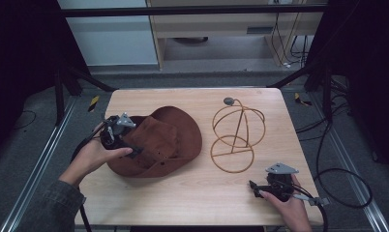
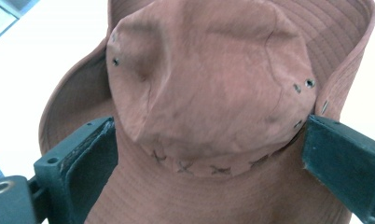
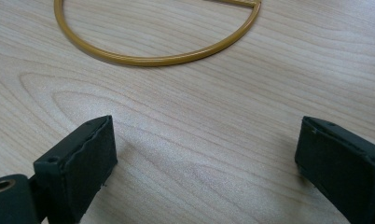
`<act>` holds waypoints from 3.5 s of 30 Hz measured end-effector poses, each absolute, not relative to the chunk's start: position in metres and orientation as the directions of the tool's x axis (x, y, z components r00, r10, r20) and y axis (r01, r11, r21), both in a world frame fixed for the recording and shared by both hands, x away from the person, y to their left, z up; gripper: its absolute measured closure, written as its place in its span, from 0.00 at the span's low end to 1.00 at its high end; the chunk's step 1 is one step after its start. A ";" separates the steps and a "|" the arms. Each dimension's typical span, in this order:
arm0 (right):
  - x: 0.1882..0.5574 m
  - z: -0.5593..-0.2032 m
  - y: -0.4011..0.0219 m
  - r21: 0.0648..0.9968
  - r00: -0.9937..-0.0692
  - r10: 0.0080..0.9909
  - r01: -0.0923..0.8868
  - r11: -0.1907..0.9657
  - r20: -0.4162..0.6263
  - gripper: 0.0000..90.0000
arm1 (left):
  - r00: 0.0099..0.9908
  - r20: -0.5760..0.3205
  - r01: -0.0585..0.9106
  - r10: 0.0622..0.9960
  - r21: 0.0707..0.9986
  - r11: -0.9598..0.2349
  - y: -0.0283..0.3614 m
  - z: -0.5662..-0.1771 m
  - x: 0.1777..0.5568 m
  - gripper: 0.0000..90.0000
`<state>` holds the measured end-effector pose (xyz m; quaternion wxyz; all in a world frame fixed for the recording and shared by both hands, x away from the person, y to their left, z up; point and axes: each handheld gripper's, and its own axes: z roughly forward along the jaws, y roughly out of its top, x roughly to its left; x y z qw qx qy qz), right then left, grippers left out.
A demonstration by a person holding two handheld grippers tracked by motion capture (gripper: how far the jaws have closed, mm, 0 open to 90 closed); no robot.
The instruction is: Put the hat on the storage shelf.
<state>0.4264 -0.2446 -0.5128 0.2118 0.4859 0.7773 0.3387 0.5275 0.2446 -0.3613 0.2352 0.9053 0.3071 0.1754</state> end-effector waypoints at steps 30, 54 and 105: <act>0.427 -0.513 -0.245 0.732 -0.439 0.898 0.611 0.300 -0.002 0.06 | 0.735 0.121 0.551 0.667 0.466 -0.692 0.200 -0.378 0.589 0.05; 0.427 -0.513 -0.245 0.732 -0.442 0.897 0.612 0.300 0.002 0.06 | 0.733 0.050 0.593 0.679 0.442 -0.673 0.205 -0.393 0.609 0.38; 0.427 -0.513 -0.245 0.732 -0.440 0.898 0.612 0.300 -0.001 0.06 | 0.771 0.116 0.404 0.626 0.671 -0.622 0.232 -0.309 0.545 0.99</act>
